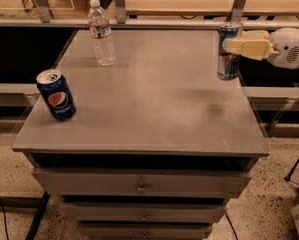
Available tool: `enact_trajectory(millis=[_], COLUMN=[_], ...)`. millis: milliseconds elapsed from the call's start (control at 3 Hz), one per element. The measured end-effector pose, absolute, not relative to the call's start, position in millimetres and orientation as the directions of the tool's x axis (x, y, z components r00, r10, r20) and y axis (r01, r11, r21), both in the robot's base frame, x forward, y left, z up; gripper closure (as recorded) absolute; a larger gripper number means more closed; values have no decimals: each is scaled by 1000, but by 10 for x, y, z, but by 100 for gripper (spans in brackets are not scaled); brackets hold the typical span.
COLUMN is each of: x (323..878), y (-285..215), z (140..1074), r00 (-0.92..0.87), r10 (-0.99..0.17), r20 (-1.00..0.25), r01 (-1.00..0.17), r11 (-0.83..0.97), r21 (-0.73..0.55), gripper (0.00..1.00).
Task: Place redbull can upright
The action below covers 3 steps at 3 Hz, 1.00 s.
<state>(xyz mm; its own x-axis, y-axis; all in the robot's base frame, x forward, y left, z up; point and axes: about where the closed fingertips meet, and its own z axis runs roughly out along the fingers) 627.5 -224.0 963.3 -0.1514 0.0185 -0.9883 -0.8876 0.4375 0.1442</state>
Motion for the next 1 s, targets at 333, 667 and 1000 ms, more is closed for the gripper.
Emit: enact_trajectory(millis=[333,667,1000], x=[6276,6288,6185], y=[-2185,-2175,-2218], z=[9660,9611,9555], r00=[-139,-128,-110], r10=[30,-9,43], r20=[-990,-992,-993], r01=[-896,-916,-940], r11=[422,385,319], r21=[138,115,118], gripper=[100,100,100])
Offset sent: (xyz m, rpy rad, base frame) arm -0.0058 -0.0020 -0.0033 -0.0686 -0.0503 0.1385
